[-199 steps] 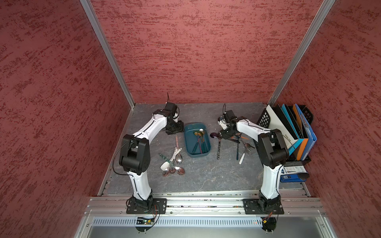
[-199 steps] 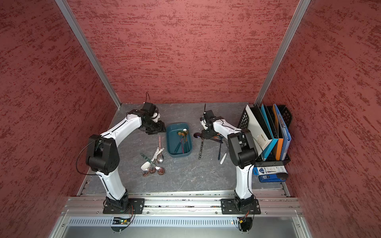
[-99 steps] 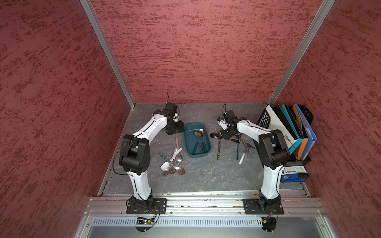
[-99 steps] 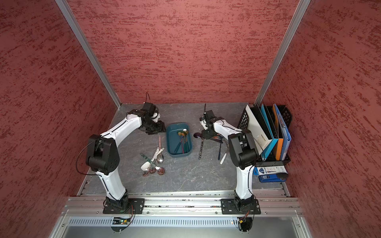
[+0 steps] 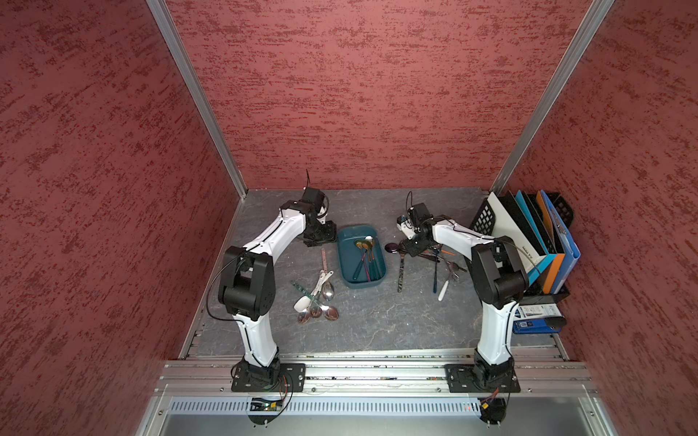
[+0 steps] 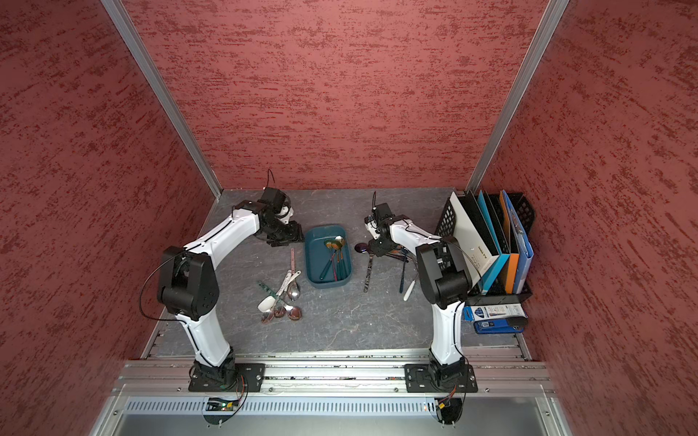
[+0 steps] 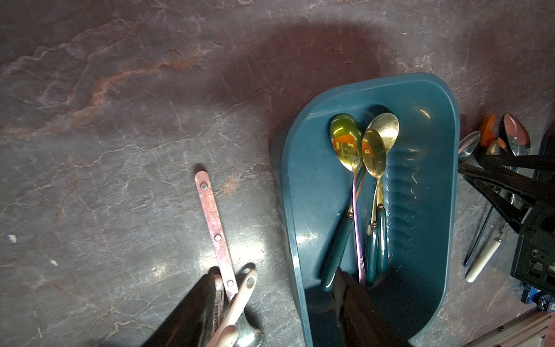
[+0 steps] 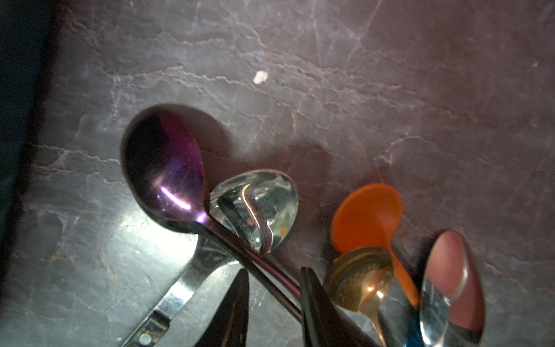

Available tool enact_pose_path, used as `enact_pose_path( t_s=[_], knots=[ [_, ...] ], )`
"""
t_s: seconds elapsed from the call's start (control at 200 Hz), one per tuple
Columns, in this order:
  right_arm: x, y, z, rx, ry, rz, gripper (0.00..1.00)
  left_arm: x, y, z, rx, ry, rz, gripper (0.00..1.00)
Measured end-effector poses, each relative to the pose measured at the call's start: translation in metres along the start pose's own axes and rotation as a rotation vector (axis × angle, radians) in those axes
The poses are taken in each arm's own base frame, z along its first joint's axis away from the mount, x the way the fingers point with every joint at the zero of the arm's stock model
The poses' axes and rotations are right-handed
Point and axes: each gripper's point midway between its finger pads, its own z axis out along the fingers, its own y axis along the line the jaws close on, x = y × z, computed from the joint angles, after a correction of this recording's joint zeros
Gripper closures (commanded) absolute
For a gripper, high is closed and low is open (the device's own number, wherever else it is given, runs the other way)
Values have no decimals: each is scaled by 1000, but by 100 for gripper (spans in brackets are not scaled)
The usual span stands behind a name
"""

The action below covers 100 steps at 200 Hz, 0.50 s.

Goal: Put the spoon into the storage box
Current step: Pick up the spoon from the center of the board.

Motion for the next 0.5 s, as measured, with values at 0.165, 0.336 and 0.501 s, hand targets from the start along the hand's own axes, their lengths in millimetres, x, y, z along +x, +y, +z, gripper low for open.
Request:
enact_pose_path(
  t_s=[0.165, 0.336, 0.501],
  knots=[
    [2, 1, 6, -3, 14, -8, 71, 0, 0, 0, 0, 0, 0, 35],
    [2, 0, 15, -5, 25, -17, 72, 0, 0, 0, 0, 0, 0, 35],
    [0, 0, 16, -3, 17, -27, 79, 0, 0, 0, -1, 1, 0, 35]
  ],
)
